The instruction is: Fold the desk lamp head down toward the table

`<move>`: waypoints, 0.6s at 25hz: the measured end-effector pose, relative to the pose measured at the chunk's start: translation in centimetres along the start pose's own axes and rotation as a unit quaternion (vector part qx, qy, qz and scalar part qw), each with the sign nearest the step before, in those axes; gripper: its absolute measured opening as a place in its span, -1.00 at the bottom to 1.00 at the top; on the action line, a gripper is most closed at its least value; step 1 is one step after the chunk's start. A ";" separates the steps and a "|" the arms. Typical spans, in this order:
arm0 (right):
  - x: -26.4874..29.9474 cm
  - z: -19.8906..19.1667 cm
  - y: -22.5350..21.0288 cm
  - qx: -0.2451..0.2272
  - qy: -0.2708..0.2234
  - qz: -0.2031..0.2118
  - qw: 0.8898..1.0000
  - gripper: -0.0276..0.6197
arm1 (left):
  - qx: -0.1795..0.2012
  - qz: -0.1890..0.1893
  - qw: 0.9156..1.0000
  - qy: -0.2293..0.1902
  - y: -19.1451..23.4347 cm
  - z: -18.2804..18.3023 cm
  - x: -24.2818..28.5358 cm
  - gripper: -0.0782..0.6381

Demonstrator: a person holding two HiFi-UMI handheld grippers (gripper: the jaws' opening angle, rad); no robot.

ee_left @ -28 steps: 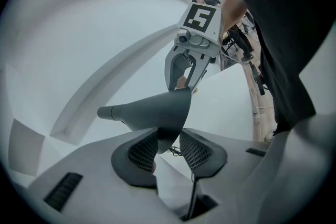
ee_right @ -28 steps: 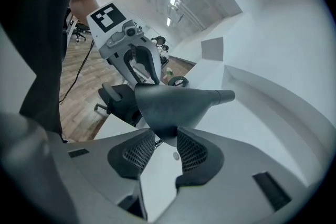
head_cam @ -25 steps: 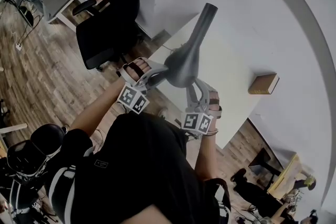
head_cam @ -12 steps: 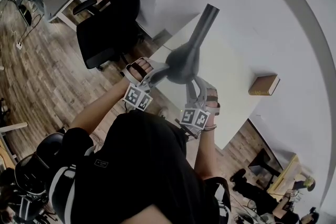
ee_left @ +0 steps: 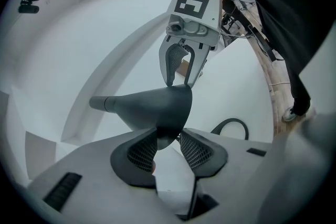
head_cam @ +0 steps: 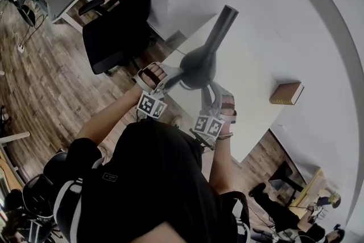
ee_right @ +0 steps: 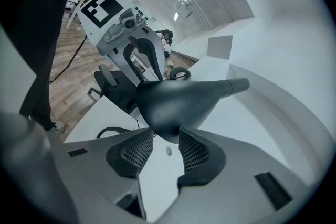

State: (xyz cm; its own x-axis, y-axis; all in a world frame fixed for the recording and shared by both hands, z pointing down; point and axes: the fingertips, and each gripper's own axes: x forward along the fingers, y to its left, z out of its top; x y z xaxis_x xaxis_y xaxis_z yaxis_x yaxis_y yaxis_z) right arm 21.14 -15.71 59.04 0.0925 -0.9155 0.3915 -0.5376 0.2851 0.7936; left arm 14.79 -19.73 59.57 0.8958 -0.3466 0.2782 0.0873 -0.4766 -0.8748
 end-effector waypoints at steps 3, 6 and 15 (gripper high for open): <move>0.1 -0.1 0.1 -0.003 -0.001 -0.001 1.000 -0.40 | 0.000 0.008 1.000 0.002 -0.1 -0.1 0.1 -0.37; 0.4 -0.3 0.2 -0.005 0.001 -0.001 1.000 -0.40 | 0.003 0.012 1.000 0.006 -0.4 -0.5 0.4 -0.37; 1.5 -0.7 0.3 -0.002 0.001 0.003 1.000 -0.40 | 0.001 0.021 1.000 0.009 -0.7 -1.3 1.4 -0.37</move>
State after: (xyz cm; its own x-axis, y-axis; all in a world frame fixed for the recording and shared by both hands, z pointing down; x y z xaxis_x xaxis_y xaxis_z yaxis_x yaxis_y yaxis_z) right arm 21.72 -16.77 60.21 0.0918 -0.9132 0.3970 -0.5344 0.2912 0.7935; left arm 15.39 -20.92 61.06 0.8905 -0.3815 0.2479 0.0500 -0.4594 -0.8868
